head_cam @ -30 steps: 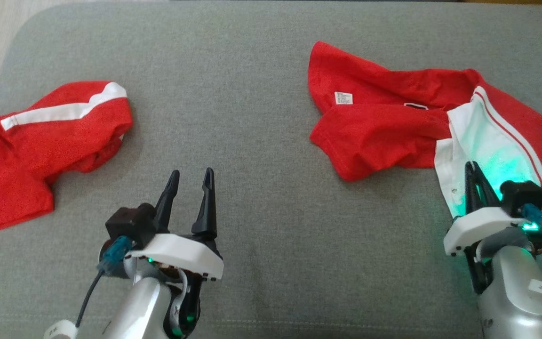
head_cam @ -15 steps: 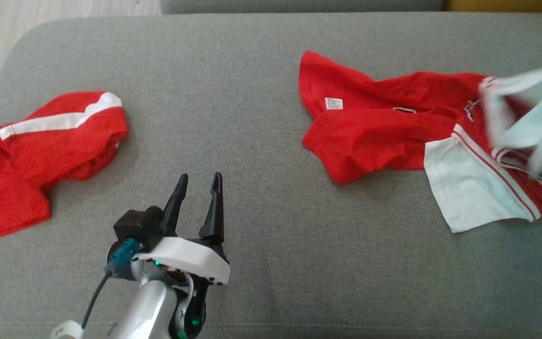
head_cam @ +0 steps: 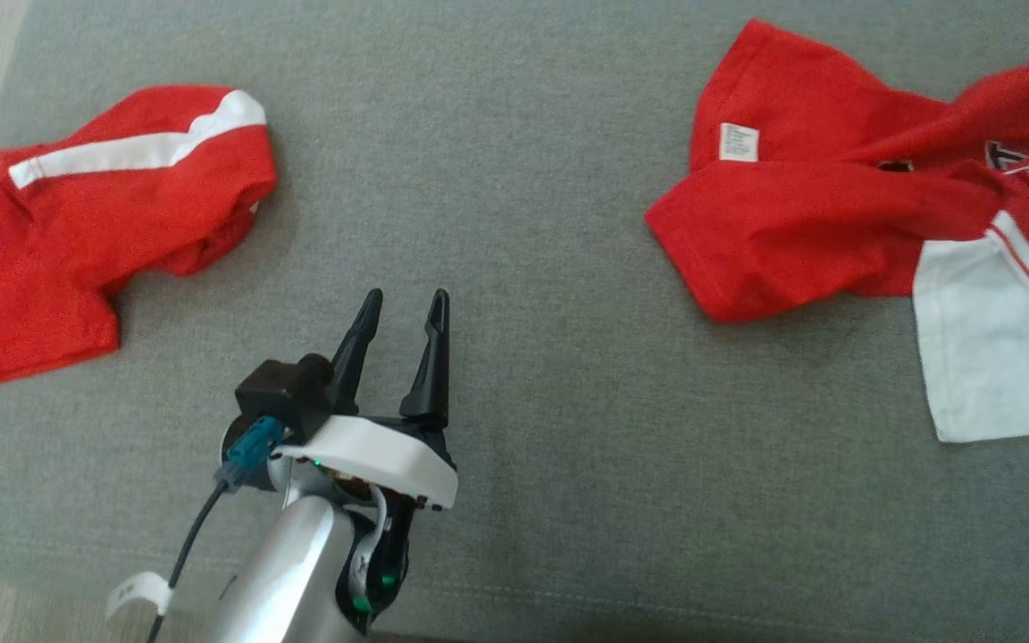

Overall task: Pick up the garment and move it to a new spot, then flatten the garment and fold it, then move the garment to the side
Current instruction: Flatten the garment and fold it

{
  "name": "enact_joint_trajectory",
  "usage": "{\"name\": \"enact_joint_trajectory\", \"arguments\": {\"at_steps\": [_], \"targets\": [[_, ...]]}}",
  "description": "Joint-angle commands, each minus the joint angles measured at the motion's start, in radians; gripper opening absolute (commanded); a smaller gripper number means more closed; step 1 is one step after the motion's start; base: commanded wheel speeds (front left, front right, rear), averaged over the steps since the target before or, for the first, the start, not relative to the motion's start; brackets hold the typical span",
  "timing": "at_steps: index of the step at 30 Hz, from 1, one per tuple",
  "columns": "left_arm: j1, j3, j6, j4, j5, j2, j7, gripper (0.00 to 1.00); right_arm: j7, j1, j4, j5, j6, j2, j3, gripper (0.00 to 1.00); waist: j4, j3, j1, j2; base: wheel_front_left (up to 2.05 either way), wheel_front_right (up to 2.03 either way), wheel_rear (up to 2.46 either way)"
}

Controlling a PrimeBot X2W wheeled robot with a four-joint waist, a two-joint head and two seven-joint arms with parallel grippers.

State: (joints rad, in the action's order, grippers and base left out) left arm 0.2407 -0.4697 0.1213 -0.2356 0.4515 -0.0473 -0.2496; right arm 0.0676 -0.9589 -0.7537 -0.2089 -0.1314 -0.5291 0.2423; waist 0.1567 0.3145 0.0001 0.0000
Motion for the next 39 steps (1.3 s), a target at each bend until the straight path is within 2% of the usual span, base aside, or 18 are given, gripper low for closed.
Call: {"name": "enact_joint_trajectory", "arguments": {"at_steps": [1,8,17,18,21,27,34,39], "targets": [[0.036,0.031,0.005,0.029,0.005,-0.003,-0.012,1.0,-0.01,-0.031,0.016,-0.013,0.001,-0.02,-0.007,1.0,0.012,0.014,-0.0001,0.0,0.0,0.0,0.0],[0.037,0.053,0.009,0.024,-0.001,-0.003,-0.012,1.0,-0.1,-0.038,-0.061,-0.034,0.001,0.059,0.01,1.0,-0.023,-0.01,-0.0001,0.0,0.0,0.0,0.0],[0.008,0.081,0.006,0.02,0.006,-0.003,-0.012,1.0,-0.256,0.096,-0.032,0.046,0.001,0.241,-0.004,1.0,-0.122,-0.127,-0.0001,0.0,0.0,0.0,0.0],[-0.004,0.084,0.003,0.016,0.008,-0.003,-0.012,1.0,-0.272,0.15,-0.001,0.074,0.001,0.289,-0.017,1.0,-0.146,-0.156,-0.0001,0.0,0.0,0.0,0.0],[-0.017,0.091,0.002,0.013,0.007,-0.003,-0.012,1.0,-0.288,0.249,0.061,0.109,0.001,0.351,-0.054,1.0,-0.179,-0.195,-0.0001,0.0,0.0,0.0,0.0],[-0.044,0.109,0.005,0.018,0.007,-0.003,-0.012,1.0,-0.302,0.439,0.201,0.166,0.001,0.43,-0.093,1.0,-0.229,-0.237,-0.0001,0.0,0.0,0.0,0.0],[-0.067,0.103,0.006,0.021,0.019,-0.003,-0.012,1.0,-0.303,0.694,0.396,0.227,0.001,0.474,-0.101,1.0,-0.261,-0.244,-0.0001,0.0,0.0,0.0,0.0],[-0.068,0.096,0.004,0.023,0.018,-0.003,-0.012,1.0,-0.267,0.796,0.479,0.283,0.001,0.478,-0.131,1.0,-0.266,-0.223,-0.0001,0.0,0.0,0.0,0.0]]}}
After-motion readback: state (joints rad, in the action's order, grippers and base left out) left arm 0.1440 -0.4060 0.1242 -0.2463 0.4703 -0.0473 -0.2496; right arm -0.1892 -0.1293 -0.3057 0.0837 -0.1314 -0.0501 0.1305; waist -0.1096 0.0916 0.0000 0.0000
